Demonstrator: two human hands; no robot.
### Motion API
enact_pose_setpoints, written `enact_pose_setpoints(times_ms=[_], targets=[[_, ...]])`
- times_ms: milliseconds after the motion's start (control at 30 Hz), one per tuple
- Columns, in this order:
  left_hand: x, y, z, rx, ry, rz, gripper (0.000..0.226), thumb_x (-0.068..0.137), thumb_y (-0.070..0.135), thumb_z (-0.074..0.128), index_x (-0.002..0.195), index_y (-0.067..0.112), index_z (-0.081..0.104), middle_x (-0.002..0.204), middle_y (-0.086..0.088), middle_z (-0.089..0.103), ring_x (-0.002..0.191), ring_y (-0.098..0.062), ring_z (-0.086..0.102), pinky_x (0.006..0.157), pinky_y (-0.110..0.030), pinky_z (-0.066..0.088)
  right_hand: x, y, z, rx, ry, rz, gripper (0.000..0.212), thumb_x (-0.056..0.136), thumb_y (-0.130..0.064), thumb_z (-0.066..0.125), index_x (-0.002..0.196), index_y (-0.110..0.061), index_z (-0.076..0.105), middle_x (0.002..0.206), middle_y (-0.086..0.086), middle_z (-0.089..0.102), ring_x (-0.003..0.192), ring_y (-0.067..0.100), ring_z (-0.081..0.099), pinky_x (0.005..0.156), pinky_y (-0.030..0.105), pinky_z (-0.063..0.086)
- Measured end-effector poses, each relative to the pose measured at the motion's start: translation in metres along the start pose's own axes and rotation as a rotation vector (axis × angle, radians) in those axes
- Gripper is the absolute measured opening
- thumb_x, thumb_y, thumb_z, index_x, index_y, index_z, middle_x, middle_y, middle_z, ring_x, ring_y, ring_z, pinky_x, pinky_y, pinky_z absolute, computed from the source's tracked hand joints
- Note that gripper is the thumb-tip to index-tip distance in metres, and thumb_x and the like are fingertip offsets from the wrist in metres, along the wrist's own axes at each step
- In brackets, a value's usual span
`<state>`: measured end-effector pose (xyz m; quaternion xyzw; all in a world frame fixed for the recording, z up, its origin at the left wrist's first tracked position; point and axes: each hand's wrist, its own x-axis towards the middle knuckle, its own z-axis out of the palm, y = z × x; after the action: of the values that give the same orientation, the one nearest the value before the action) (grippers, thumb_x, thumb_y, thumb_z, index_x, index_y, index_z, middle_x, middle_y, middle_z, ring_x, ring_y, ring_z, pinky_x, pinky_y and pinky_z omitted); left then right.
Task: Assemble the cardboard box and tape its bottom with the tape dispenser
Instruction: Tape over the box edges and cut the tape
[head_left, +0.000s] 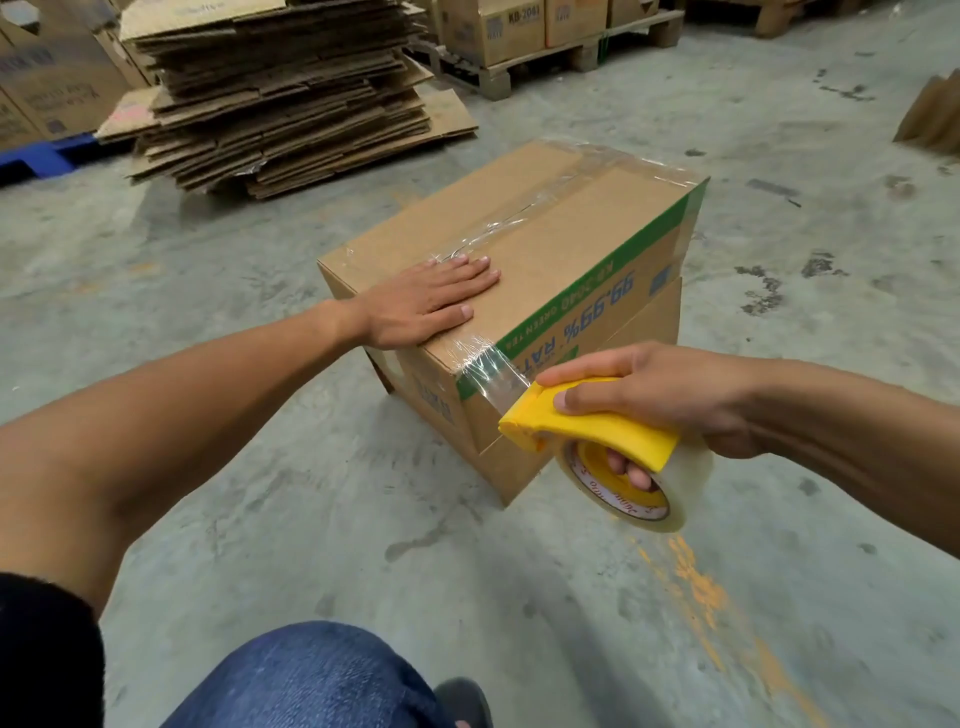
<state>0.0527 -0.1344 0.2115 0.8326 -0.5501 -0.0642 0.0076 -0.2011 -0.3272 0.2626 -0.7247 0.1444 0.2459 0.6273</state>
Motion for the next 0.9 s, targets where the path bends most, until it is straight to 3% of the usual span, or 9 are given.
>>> enact_pose_setpoints(times_ms=[233, 400, 567, 700, 833, 900], targets=[[-0.002, 0.002, -0.005, -0.010, -0.026, -0.029, 0.063, 0.093, 0.064, 0.011, 0.151, 0.041, 0.002, 0.163, 0.009, -0.001, 0.150, -0.009, -0.004, 0.121, -0.036, -0.003, 0.019, 0.010, -0.004, -0.032, -0.011, -0.031, 0.034, 0.096, -0.021, 0.062, 0.127, -0.036, 0.062, 0.063, 0.016, 0.067, 0.040, 0.026, 0.056, 0.045, 0.029, 0.053], [0.002, 0.020, -0.018, 0.061, -0.102, -0.182, 0.060, 0.100, 0.053, 0.017, 0.154, 0.034, 0.000, 0.164, 0.000, -0.008, 0.150, -0.020, -0.009, 0.121, -0.045, -0.002, 0.032, 0.036, -0.001, 0.060, -0.051, -0.133, 0.042, 0.096, -0.017, 0.062, 0.136, -0.032, 0.055, 0.066, 0.022, 0.060, 0.041, 0.027, 0.055, 0.047, 0.033, 0.050], [0.011, 0.074, -0.006, -0.017, -0.056, -0.079, 0.072, 0.093, 0.063, 0.015, 0.155, 0.031, -0.003, 0.163, 0.001, -0.011, 0.149, -0.020, -0.013, 0.119, -0.042, -0.006, 0.045, 0.070, 0.008, 0.094, -0.015, -0.281, 0.040, 0.095, -0.017, 0.064, 0.132, -0.033, 0.060, 0.064, 0.002, 0.064, 0.050, 0.029, 0.058, 0.049, 0.036, 0.053], [0.015, 0.068, 0.007, 0.052, -0.034, -0.092, 0.075, 0.091, 0.066, 0.018, 0.154, 0.034, -0.008, 0.163, 0.005, -0.012, 0.150, -0.021, -0.012, 0.120, -0.048, -0.004, 0.047, 0.091, 0.014, 0.143, -0.018, -0.342, 0.042, 0.095, -0.021, 0.065, 0.132, -0.038, 0.060, 0.075, 0.007, 0.063, 0.059, 0.032, 0.058, 0.056, 0.042, 0.055], [0.012, 0.053, 0.007, 0.042, -0.038, -0.104, 0.079, 0.087, 0.070, 0.014, 0.153, 0.036, -0.009, 0.163, 0.006, -0.012, 0.150, -0.019, -0.012, 0.120, -0.047, -0.005, 0.040, 0.111, 0.016, 0.183, 0.001, -0.380, 0.042, 0.093, -0.022, 0.065, 0.131, -0.040, 0.061, 0.078, -0.005, 0.068, 0.059, 0.034, 0.060, 0.057, 0.043, 0.056], [0.012, 0.055, 0.006, 0.030, -0.039, -0.104, 0.079, 0.087, 0.070, 0.015, 0.154, 0.035, -0.008, 0.163, 0.006, -0.012, 0.150, -0.018, -0.012, 0.119, -0.045, -0.005, 0.037, 0.118, 0.017, 0.205, 0.004, -0.398, 0.042, 0.094, -0.021, 0.064, 0.132, -0.039, 0.060, 0.083, -0.002, 0.067, 0.059, 0.033, 0.059, 0.057, 0.042, 0.055]])
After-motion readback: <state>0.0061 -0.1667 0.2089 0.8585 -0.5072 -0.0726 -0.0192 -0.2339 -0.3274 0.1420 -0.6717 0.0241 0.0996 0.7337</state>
